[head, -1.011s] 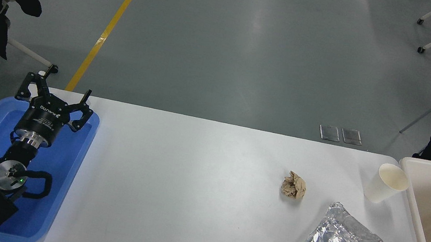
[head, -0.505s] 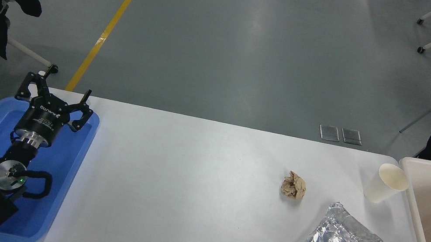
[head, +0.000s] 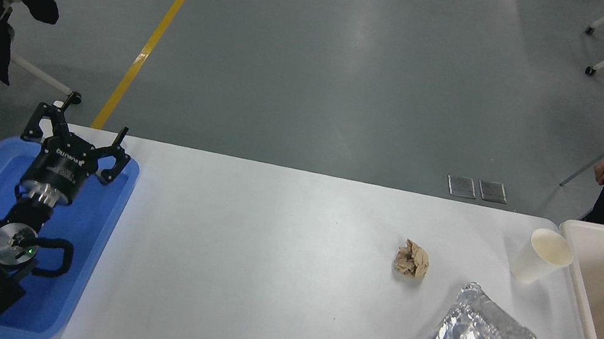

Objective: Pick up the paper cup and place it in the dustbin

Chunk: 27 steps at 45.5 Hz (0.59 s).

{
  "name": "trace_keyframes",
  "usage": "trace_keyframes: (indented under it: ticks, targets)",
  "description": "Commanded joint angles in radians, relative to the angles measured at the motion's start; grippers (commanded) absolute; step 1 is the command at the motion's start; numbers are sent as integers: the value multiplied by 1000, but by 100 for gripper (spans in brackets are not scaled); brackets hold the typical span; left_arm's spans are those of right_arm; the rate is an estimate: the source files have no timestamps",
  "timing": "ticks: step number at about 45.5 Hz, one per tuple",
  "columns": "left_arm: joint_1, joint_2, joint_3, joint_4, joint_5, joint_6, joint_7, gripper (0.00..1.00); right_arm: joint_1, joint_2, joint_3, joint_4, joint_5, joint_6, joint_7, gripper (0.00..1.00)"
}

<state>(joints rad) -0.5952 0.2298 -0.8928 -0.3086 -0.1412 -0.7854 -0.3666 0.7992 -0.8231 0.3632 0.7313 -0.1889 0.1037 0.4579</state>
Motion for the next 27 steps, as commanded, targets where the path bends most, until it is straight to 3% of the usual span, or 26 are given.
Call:
trace_keyframes:
  ticks: [1,5,12,15,18,27]
  targets:
    - [-2,-1,0,-1,0,0,2,100,336,-64,-587,-4,5,-45,-73,100]
    - [-2,-1,0,0,0,0,2,100,446,-62,-760,-4,58,-44,-192,100]
    - [-2,-1,0,0,0,0,2,100,616,-38,-1030,8,120,-29,-471,100]
    - [-2,-1,0,0,0,0,2,100,669,-18,-1127,11,120,-22,-553,100]
    - [-2,-1,0,0,0,0,2,100,705,12,-1211,13,120,-15,-588,100]
    - [-2,-1,0,0,0,0,2,100,839,81,-1431,77,109,47,-594,100]
